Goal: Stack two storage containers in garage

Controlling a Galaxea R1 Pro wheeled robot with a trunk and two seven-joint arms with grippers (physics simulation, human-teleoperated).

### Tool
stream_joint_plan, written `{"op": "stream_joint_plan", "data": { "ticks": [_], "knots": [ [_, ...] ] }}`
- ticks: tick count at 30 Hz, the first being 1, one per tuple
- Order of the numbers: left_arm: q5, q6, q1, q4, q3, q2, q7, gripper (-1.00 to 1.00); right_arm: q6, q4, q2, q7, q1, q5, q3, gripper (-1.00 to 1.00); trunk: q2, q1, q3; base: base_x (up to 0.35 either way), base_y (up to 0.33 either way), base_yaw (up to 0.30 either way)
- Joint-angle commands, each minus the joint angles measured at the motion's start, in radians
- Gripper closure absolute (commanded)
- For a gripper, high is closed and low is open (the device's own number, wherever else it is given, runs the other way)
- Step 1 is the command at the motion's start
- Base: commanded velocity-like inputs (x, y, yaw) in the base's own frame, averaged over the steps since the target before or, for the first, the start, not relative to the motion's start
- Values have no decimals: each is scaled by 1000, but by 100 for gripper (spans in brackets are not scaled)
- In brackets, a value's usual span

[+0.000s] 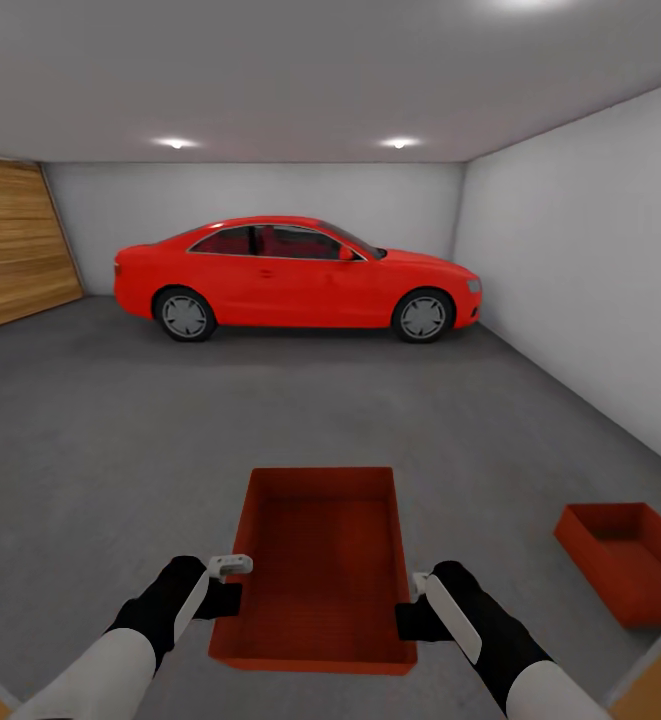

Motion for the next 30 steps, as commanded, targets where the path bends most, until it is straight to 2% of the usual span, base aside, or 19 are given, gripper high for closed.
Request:
{"op": "stream_joint_plan", "data": {
  "ticks": [1,30],
  "knots": [
    [-8,5,0,1,11,-2,-11,100,-1,-2,0,-4,-1,-11,3,100,-1,1,-1,316,0,0],
    [-8,5,0,1,11,-2,-11,100,-1,-2,0,-4,-1,-11,3,100,-1,1,-1,316,43,0]
  ]
}}
